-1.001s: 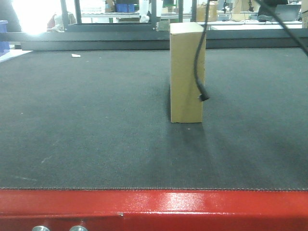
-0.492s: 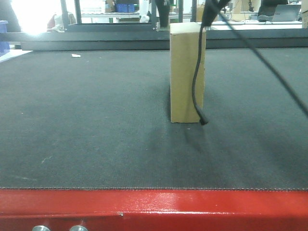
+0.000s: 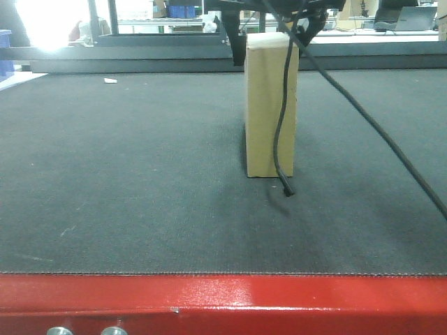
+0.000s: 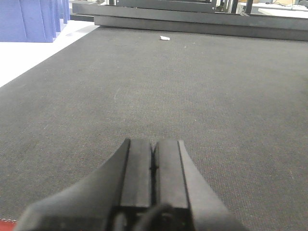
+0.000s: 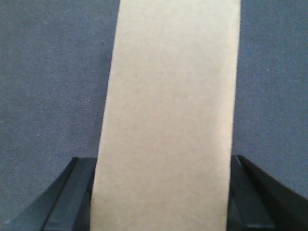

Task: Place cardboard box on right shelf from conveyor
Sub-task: 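Lift the cardboard box off the conveyor with the right gripper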

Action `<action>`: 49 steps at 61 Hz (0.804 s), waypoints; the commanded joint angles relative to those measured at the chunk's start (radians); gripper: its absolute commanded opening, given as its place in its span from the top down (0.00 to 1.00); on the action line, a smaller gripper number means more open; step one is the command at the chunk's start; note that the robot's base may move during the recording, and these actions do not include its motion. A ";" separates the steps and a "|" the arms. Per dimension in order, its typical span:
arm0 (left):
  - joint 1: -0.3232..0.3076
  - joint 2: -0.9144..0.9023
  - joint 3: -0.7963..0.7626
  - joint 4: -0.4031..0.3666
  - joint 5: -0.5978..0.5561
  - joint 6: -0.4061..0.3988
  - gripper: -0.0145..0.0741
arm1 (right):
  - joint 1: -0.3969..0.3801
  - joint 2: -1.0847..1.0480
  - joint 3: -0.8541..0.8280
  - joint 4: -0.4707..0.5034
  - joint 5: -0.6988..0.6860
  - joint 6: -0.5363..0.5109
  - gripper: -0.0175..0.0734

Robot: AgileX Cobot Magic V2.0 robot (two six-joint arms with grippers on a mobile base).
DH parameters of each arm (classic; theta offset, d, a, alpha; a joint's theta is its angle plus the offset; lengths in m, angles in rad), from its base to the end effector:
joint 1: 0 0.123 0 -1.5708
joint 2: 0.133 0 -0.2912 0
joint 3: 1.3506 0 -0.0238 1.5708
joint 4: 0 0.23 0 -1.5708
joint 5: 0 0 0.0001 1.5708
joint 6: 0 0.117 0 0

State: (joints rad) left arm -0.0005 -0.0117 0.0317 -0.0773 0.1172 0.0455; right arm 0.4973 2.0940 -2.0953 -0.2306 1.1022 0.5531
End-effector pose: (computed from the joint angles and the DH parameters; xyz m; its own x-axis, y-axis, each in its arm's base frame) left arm 0.0557 -0.0011 0.1915 -0.0499 -0.0312 -0.9983 0.0080 0.9995 -0.0317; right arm 0.4211 0.2014 0.3011 -0.8283 0.0324 -0.5594 -0.0136 0.9969 0.0778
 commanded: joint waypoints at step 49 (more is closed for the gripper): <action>-0.003 -0.015 0.010 -0.006 -0.084 0.000 0.97 | -0.155 -0.885 0.882 0.135 -0.429 -0.401 0.55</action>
State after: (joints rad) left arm -0.0005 -0.0117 0.0317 -0.0773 0.1172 0.0455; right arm 0.3460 1.3470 -1.2894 -0.0940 0.7944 0.1777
